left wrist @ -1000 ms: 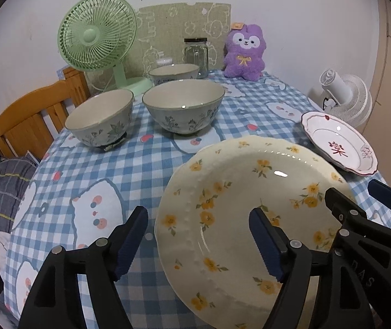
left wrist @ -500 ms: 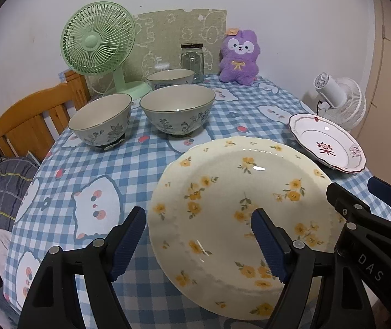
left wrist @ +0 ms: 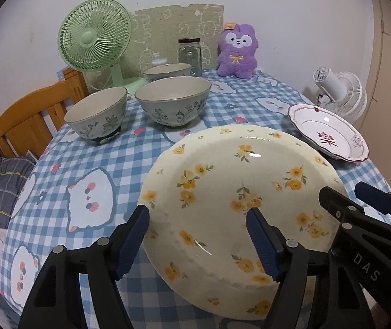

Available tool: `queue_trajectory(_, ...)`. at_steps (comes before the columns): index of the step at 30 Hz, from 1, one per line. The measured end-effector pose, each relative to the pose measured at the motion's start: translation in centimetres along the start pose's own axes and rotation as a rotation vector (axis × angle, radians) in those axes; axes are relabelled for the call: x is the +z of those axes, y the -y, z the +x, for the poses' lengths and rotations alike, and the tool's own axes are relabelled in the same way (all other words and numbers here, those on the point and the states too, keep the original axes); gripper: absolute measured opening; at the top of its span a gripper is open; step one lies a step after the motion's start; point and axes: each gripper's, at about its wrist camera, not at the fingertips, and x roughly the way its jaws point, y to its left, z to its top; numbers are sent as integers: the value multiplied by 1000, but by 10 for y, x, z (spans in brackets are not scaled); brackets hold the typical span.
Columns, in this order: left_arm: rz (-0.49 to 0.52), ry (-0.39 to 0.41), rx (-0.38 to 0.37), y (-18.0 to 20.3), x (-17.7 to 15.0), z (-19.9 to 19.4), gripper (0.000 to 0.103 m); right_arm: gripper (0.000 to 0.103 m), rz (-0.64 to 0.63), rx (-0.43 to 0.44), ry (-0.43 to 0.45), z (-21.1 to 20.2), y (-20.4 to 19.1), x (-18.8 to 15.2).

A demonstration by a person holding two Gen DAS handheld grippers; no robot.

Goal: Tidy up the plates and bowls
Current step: 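Lower the yellow-flowered plates onto the table and open both tools, then move both tools to the rim of the white red-character plate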

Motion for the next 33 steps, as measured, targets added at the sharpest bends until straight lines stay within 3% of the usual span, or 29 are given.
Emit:
queue_trajectory(6, -18, -19, 32, -10, 2, 11, 74, 50, -8, -18, -7, 11, -6, 6)
queue_trajectory(10, -27, -40, 40, -11, 0, 19, 73, 39, -10, -50, -7, 16, -4, 9)
queue_trajectory(15, -24, -33, 84, -8, -1, 17, 67, 38, -27, -66, 0, 17, -6, 9)
queue_trajectory(33, -64, -52, 100, -6, 5, 21, 67, 36, -15, -47, -12, 25, 0, 19)
